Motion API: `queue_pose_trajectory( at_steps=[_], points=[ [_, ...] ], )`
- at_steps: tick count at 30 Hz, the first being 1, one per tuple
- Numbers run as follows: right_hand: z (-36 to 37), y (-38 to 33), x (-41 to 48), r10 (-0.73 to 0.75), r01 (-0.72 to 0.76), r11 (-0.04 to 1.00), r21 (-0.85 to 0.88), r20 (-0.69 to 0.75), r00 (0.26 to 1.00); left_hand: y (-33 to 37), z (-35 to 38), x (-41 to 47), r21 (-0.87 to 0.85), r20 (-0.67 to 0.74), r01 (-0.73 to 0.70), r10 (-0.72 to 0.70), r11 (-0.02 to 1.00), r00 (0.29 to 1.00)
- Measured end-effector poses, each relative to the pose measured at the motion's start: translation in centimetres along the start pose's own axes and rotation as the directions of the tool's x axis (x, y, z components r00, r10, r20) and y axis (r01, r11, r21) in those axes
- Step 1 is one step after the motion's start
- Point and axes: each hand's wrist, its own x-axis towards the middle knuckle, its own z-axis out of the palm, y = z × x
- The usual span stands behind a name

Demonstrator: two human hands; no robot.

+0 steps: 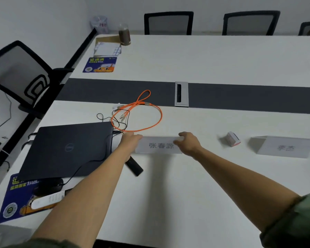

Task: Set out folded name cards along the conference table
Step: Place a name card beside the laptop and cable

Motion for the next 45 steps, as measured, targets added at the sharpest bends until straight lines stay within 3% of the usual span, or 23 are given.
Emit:
queue_pose_trajectory(
  at_steps=[7,10,15,26,32,45],
  points=[
    [0.8,1.3,3.9,-0.027,0.028,1.000,-0.002,0.059,0.998,-1.6,1.7,3.7,-0.040,-0.024,0.093,-0.094,0.995,0.995],
    [1.0,1.6,4.2,-0.046,0.046,0.999,0.005,0.071,0.996,-1.7,1.7,4.5,-0.068,-0.037,0.047,-0.050,0.997,0.998],
    [0.8,2.1,3.7,0.047,-0.046,0.999,0.017,-0.122,0.991,-2.3,1.3,4.8,-0.005,-0.191,0.049,-0.050,0.999,0.980],
    [2.9,0.3,3.1,0.131,-0.106,0.978,0.182,-0.134,0.982,-0.5,1.1,7.1,-0.011,0.039,0.071,-0.070,0.997,0.997],
    [2.6,-0.2,3.8,0.159,-0.125,0.960,0.250,-0.120,0.980,0.6,1.1,8.5,0.009,0.070,0.075,-0.075,0.997,0.995],
    [2.1,-0.7,4.1,0.151,-0.128,0.969,0.209,-0.094,0.984,-0.2,1.0,8.7,0.033,0.096,0.046,-0.049,0.998,0.994]
  ],
)
